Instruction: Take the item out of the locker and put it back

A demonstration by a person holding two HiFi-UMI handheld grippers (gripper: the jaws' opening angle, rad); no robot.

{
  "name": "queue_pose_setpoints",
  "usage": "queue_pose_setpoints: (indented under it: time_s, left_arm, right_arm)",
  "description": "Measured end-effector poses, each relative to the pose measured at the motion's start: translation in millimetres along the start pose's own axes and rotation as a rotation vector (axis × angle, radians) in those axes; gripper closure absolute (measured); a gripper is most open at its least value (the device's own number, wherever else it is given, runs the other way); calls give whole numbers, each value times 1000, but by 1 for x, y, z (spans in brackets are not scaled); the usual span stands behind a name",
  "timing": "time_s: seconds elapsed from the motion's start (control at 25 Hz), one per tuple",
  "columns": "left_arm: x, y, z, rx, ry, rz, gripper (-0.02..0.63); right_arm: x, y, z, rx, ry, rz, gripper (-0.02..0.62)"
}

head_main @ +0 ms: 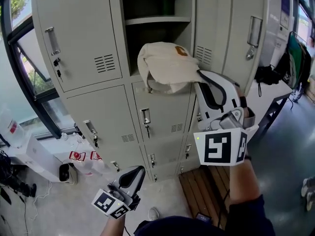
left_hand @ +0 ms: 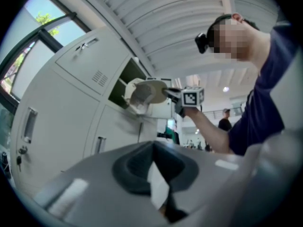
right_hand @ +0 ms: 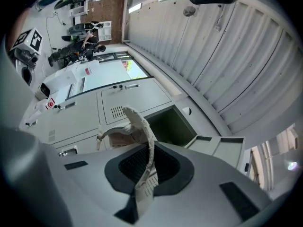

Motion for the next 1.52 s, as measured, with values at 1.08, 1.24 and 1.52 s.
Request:
queue_pose_setpoints:
  time_s: [1.08, 1.24, 1.52]
  left_arm:
    - [56, -155, 0, -79, -16, 87, 603]
    - [59, -155, 8, -90, -26, 71, 603]
    - [69, -145, 17, -108, -23, 33, 603]
  right_arm:
    - [238, 11, 39, -166, -288, -98, 574]
    - [260, 7, 46, -188, -309, -152, 574]
    - [293, 0, 61, -188, -312, -264, 574]
Point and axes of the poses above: the fingertips, and each gripper's own axes: x forward along the fingers, y to its right, z out of its underside, the point moved 6 cm from there along -x, backward along the fingers, and after that the axes turned 15 degrees about -z, right-handed, at the moved point
